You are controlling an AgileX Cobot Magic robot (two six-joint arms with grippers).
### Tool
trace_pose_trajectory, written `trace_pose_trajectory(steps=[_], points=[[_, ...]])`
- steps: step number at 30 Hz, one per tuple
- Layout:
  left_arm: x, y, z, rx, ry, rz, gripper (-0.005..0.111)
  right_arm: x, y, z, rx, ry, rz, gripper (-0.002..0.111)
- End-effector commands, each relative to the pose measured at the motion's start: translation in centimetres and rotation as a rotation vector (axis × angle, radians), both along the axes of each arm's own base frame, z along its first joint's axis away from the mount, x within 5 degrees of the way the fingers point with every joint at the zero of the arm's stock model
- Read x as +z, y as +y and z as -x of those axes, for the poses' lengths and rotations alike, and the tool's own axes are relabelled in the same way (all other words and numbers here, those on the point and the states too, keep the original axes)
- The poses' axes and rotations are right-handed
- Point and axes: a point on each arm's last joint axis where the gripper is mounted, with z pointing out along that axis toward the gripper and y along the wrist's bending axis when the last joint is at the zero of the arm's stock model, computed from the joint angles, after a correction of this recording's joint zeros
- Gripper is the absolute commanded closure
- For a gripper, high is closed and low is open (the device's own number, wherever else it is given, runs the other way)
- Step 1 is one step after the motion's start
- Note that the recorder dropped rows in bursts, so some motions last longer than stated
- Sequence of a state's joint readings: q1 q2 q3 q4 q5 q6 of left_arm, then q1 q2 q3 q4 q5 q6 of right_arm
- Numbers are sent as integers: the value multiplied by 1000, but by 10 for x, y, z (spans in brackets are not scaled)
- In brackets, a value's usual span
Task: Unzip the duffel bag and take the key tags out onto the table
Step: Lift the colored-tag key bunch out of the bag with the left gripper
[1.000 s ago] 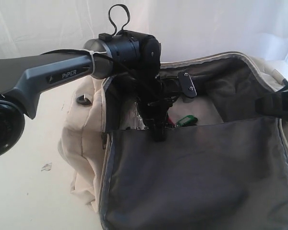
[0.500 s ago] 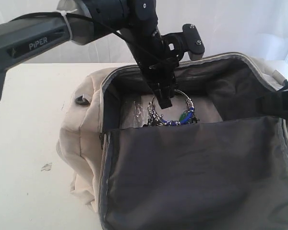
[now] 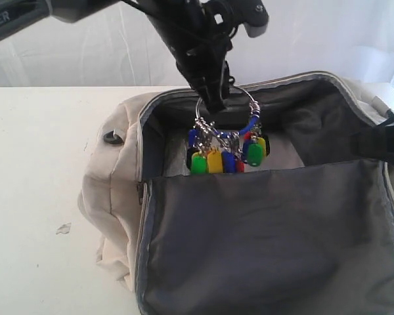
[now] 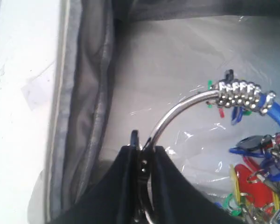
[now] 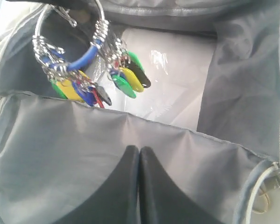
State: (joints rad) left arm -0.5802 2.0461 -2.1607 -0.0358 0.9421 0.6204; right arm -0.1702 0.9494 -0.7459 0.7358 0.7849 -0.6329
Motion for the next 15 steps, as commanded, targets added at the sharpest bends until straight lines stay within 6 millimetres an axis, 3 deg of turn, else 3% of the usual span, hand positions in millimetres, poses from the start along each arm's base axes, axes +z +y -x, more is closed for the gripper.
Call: trace_pose_trajectory(steps=[1, 7, 12, 15], points=[[33, 35, 5, 78, 13, 50, 107, -1, 0, 0, 7, -6, 12, 108], [50, 71, 10, 81, 144, 153, 107, -1, -1, 0, 7, -5, 19, 108], [68, 100, 11, 142, 110, 181, 107, -2, -1, 0, 7, -5, 26, 108], [87, 144, 17, 232, 91, 181, 107, -2, -1, 0, 7, -5, 26, 108]])
